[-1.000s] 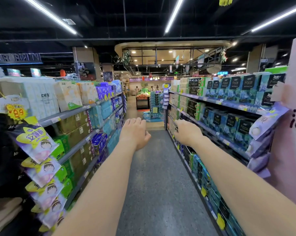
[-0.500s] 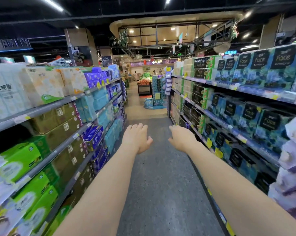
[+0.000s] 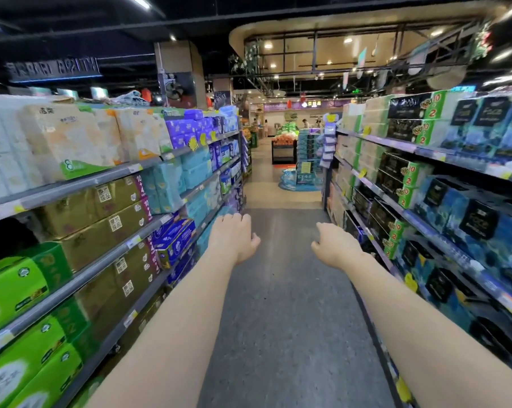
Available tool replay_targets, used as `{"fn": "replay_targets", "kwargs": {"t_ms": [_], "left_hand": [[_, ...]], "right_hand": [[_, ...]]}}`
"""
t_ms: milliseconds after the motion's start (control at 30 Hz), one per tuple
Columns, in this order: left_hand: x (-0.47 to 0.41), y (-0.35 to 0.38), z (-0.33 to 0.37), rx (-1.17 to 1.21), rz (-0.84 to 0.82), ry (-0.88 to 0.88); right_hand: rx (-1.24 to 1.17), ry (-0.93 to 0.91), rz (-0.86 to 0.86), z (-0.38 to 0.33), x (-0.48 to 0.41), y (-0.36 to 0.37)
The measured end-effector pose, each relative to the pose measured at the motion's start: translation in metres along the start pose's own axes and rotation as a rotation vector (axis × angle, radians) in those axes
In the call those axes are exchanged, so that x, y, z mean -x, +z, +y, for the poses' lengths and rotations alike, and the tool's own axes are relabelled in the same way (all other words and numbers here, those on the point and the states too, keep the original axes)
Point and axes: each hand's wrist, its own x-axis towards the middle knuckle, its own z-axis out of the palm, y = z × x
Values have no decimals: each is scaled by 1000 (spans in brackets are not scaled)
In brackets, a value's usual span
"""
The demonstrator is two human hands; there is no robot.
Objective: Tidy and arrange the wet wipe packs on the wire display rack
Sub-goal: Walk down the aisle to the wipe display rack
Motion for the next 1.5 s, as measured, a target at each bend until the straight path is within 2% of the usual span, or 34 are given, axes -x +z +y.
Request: {"fn": "replay_targets", "kwargs": {"t_ms": [167, 333, 500, 833, 1067, 1167, 1300, 1500], "left_hand": [[-92, 72, 1, 5, -18, 8], [-223, 131, 9, 39, -38, 53], [-356, 173, 23, 105, -7, 22], [-595, 275, 82, 28, -1, 159], [-779, 342, 117, 26, -29, 145], [-848, 363, 113, 52, -25, 124], [-933, 401, 82, 45, -22, 65], [-1072, 490, 31, 24, -25, 23]], "right_hand": [[38, -8, -35, 20, -99, 46], [117, -20, -49, 46, -221, 67], [131, 14, -4, 87, -336, 60], [89, 99, 21, 198, -549, 114], [129, -33, 24, 252, -758, 136], [111, -49, 60, 261, -841, 138], [97, -75, 26, 268, -942, 161], [85, -67, 31, 273, -1108, 214]]}}
